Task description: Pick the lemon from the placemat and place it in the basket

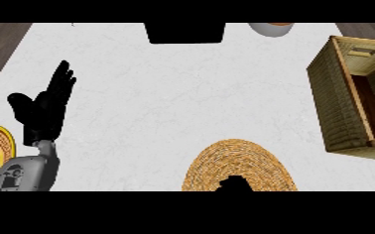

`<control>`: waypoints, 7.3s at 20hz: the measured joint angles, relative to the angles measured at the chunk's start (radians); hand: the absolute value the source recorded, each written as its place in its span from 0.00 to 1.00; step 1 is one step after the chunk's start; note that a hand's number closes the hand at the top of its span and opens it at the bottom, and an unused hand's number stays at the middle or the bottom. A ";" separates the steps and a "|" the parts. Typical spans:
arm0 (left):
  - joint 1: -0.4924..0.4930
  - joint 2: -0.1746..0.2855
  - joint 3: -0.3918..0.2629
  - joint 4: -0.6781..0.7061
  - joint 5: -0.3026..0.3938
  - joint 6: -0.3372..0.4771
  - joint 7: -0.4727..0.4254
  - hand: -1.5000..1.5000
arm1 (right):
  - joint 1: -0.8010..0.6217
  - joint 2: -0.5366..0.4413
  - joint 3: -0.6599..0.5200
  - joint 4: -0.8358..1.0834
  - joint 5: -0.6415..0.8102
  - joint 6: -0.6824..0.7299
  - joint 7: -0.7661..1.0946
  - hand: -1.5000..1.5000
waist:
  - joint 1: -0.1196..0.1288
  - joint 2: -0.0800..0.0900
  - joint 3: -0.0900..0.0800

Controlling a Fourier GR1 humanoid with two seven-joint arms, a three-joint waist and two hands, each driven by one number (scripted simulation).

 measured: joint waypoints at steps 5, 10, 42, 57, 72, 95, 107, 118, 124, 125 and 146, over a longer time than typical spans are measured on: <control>0.014 0.008 0.010 -0.012 0.002 0.000 0.005 0.50 | 0.175 -0.168 0.006 -0.243 -0.146 -0.051 -0.236 1.00 | -0.012 0.009 0.007; 0.020 0.013 0.017 -0.023 0.006 -0.002 0.014 0.50 | 0.345 -0.330 -0.061 -0.489 -0.285 -0.099 -0.385 1.00 | -0.016 0.012 0.008; -0.010 -0.004 0.000 -0.023 -0.009 -0.021 0.008 0.50 | 0.005 -0.672 -0.969 -0.666 -0.822 -0.101 0.172 1.00 | 0.043 0.028 0.004; -0.022 -0.015 0.011 -0.014 -0.024 -0.026 0.017 0.50 | -0.423 -0.648 -0.932 -0.168 -0.944 0.165 0.226 1.00 | 0.037 0.026 0.007; -0.026 -0.013 0.026 -0.024 -0.022 -0.048 0.021 0.50 | -0.521 -0.717 -0.947 0.056 -0.594 0.325 -0.135 1.00 | 0.045 0.029 0.008; -0.008 -0.028 0.040 -0.042 -0.030 -0.057 0.028 0.50 | -0.755 -0.606 -0.803 0.459 -0.086 0.393 -0.395 1.00 | 0.036 0.025 0.007; -0.001 -0.038 0.046 -0.039 -0.048 -0.060 0.016 0.50 | -0.788 -0.526 -0.849 0.594 0.071 0.360 -0.498 1.00 | 0.030 0.024 0.007; -0.010 -0.051 0.045 -0.024 -0.057 -0.060 0.011 0.50 | -0.829 -0.472 -0.858 0.739 0.212 0.319 -0.576 1.00 | 0.032 0.024 0.007; -0.026 -0.042 0.062 -0.007 -0.053 -0.065 0.012 0.50 | -0.838 -0.456 -0.872 0.776 0.248 0.357 -0.589 1.00 | 0.030 0.024 0.007; -0.017 -0.040 0.061 -0.027 -0.050 -0.070 0.023 0.50 | -0.839 -0.453 -0.875 0.782 0.255 0.356 -0.592 1.00 | 0.031 0.023 0.007; -0.027 -0.055 0.062 -0.003 -0.065 -0.061 0.010 0.50 | -0.896 -0.387 -1.053 0.882 0.175 0.451 -0.527 0.00 | 0.027 0.022 0.007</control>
